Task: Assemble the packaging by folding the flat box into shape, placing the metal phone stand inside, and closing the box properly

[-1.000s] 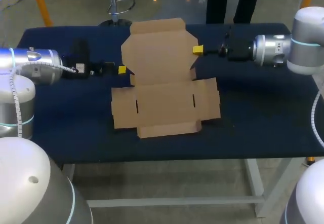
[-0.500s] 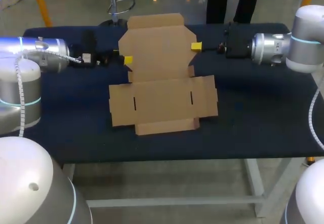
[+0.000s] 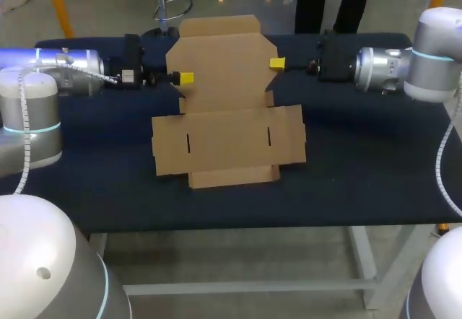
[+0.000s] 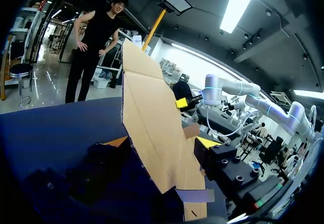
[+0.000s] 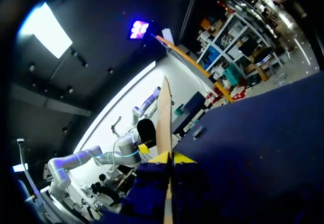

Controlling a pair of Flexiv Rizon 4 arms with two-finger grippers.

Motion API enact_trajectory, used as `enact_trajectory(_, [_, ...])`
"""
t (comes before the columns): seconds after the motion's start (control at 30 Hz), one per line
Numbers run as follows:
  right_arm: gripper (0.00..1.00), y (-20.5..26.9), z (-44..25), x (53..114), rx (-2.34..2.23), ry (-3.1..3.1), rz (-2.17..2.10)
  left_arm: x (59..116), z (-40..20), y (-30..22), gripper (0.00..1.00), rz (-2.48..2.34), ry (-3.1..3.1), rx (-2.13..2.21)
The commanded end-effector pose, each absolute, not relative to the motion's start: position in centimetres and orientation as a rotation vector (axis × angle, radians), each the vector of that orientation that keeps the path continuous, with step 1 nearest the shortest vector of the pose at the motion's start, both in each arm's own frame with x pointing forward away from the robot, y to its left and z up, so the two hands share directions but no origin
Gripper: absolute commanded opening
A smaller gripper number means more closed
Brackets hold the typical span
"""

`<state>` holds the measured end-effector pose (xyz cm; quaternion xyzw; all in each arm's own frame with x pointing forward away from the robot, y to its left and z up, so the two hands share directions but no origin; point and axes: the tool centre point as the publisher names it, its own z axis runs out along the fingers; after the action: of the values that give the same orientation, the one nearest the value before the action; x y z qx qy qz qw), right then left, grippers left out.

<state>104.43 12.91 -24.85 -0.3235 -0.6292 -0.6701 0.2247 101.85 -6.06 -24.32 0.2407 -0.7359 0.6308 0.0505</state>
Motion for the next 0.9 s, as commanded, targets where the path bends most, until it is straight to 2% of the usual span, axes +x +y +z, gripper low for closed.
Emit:
enact_trajectory(0.03, [0.00, 13.2, -25.1, 105.1, -0.869, -1.728, -1.852, 102.6, -24.3, -6.6, 0.73, 1.907, -2.193, 0.620])
enact_trajectory(0.33, [0.00, 13.4, -24.8, 105.6, -0.850, -1.723, -1.875, 102.7, -24.0, -7.8, 0.50, 1.907, -2.171, 0.561])
enact_trajectory(0.9, [0.00, 13.9, -24.3, 105.9, -0.810, -1.725, -1.893, 103.0, -23.6, -8.7, 0.32, 1.917, -2.146, 0.504])
